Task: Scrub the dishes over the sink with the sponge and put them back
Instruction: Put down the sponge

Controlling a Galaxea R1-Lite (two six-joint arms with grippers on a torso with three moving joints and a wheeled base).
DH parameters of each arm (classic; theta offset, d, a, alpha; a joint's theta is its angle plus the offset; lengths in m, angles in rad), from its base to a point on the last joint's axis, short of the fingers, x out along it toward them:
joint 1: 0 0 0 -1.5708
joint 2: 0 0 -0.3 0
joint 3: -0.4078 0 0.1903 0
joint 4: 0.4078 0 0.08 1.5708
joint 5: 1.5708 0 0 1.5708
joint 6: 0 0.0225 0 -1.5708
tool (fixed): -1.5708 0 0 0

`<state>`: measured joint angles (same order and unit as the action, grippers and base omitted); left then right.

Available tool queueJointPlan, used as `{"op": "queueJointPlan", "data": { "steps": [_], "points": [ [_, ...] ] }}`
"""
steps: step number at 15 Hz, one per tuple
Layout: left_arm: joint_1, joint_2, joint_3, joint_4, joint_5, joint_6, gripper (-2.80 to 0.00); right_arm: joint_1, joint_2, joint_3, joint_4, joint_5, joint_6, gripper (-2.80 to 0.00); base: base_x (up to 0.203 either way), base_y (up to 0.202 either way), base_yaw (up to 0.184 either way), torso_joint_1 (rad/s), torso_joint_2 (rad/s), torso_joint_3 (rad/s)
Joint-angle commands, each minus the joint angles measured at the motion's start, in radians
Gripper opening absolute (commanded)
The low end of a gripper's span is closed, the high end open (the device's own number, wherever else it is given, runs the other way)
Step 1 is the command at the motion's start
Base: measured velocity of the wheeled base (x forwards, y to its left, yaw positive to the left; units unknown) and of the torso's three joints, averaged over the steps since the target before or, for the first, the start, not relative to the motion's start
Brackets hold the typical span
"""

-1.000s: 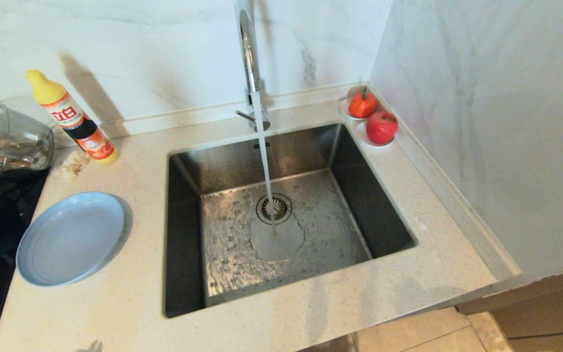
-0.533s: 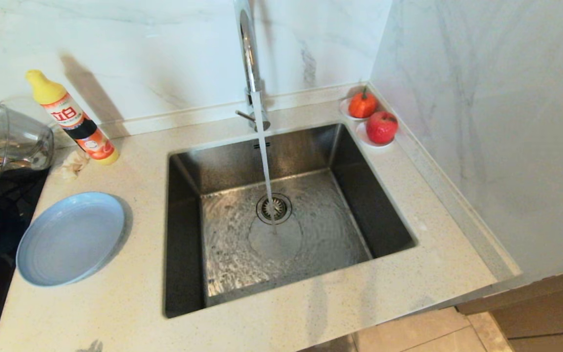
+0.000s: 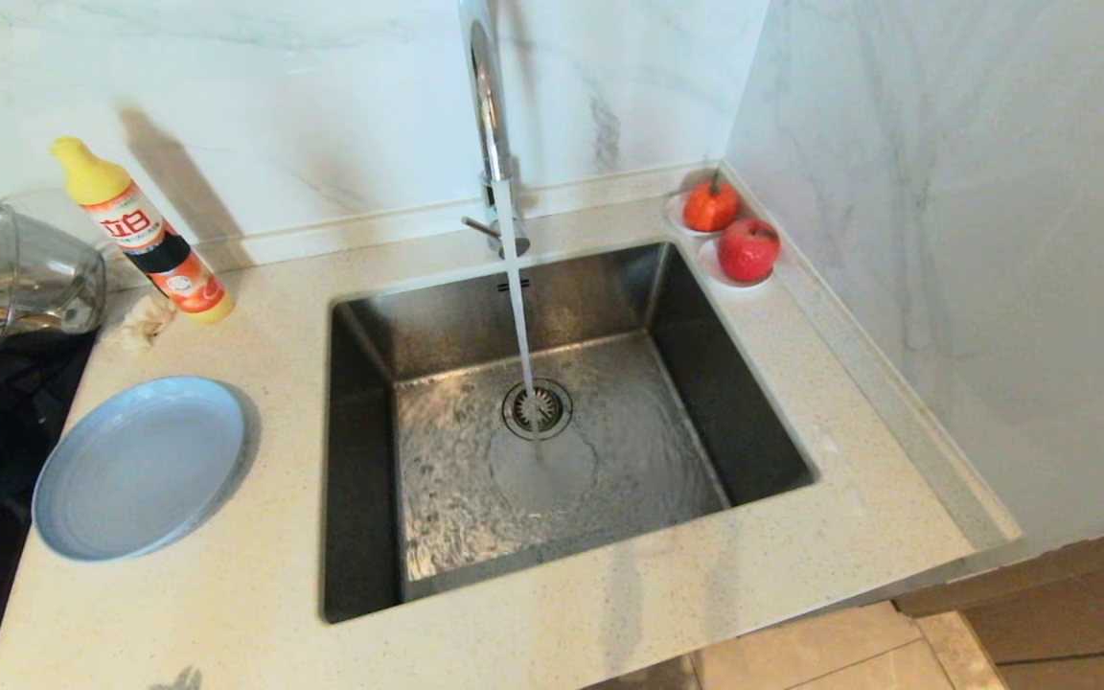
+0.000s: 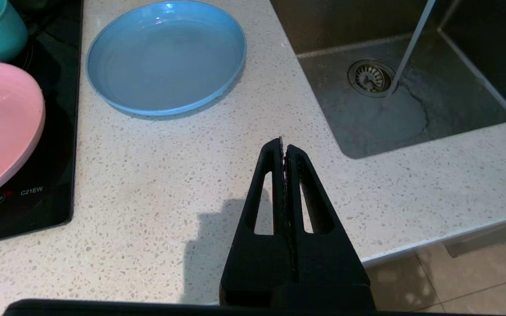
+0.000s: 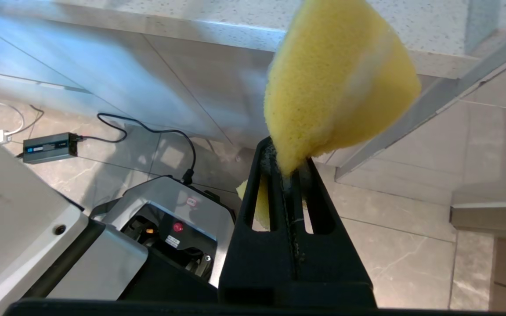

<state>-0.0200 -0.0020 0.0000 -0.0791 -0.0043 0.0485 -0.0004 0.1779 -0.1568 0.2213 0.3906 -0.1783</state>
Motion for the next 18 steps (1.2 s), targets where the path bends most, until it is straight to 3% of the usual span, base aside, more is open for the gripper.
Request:
{"op": "queueJointPlan", "data": {
  "steps": [1,5,13,18],
  "points": [
    [0.0,0.0,0.034,-0.001,0.0,0.001,-2.8,-0.001,0.146,-0.007,-0.068,-0.009,0.004,-2.8,0.0,0.0,0.0,0.0,0.0,0.0],
    [0.0,0.0,0.034,-0.001,0.0,0.001,-2.8,0.014,0.459,-0.03,-0.311,-0.017,-0.02,-2.8,0.0,0.0,0.0,0.0,0.0,0.0],
    [0.0,0.0,0.034,-0.001,0.0,0.001,-2.8,0.058,0.964,-0.236,-0.381,-0.024,-0.072,-2.8,0.0,0.0,0.0,0.0,0.0,0.0],
    [0.0,0.0,0.034,-0.001,0.0,0.001,-2.8,0.088,1.185,-0.302,-0.468,-0.087,-0.063,-2.8,0.0,0.0,0.0,0.0,0.0,0.0]
  ]
}}
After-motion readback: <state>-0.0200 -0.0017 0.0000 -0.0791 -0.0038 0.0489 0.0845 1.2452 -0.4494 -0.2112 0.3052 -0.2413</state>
